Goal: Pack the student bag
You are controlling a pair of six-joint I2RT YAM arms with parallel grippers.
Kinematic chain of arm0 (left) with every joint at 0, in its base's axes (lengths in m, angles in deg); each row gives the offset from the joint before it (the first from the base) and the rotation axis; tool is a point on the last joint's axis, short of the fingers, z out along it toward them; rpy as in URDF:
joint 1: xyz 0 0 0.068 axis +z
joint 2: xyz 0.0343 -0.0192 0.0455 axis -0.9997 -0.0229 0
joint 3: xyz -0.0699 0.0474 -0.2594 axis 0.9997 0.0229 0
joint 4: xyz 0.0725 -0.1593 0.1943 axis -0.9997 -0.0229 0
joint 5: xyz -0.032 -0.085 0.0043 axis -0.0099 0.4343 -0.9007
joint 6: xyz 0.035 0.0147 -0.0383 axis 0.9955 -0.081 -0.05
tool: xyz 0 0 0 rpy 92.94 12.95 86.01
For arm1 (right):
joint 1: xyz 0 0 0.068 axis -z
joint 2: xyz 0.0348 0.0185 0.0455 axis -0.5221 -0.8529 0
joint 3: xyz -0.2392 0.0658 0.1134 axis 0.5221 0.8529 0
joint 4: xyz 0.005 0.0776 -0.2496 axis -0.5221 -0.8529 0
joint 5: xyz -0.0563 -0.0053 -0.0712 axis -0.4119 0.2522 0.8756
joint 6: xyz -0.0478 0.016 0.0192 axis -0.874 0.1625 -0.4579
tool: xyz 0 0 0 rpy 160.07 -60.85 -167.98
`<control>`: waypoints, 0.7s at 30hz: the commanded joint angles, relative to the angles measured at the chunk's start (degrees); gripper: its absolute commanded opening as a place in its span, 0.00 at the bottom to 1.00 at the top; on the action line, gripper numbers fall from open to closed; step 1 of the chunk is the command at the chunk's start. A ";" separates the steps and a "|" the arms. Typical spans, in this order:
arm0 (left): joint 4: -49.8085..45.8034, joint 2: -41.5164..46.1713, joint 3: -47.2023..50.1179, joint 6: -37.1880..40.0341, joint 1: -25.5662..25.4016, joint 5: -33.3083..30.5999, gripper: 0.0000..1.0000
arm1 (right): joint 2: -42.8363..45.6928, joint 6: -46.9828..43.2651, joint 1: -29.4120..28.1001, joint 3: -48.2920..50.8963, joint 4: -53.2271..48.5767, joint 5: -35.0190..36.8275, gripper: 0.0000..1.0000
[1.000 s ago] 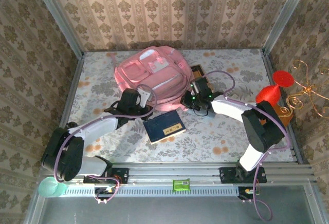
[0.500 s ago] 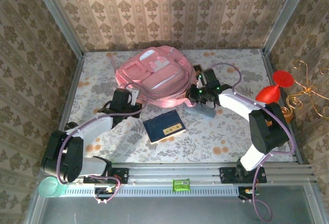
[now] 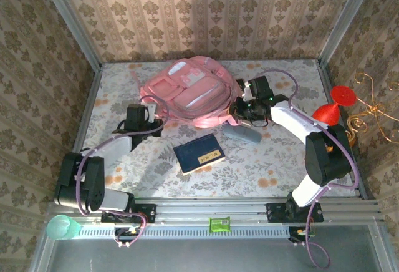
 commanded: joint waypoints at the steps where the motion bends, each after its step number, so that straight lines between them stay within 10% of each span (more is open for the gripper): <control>1: 2.22 -1.64 -0.99 -2.56 3.48 -1.05 0.00 | 0.46 -2.18 1.25 -1.57 -0.90 -0.63 0.00; 17: 2.26 -6.48 -3.52 -5.98 7.21 1.80 0.00 | 0.82 -0.13 0.71 0.99 2.27 -2.23 0.00; 21: 5.41 -1.90 -0.25 -10.04 6.81 6.23 0.36 | 0.12 2.53 -1.18 2.56 5.28 -1.88 0.00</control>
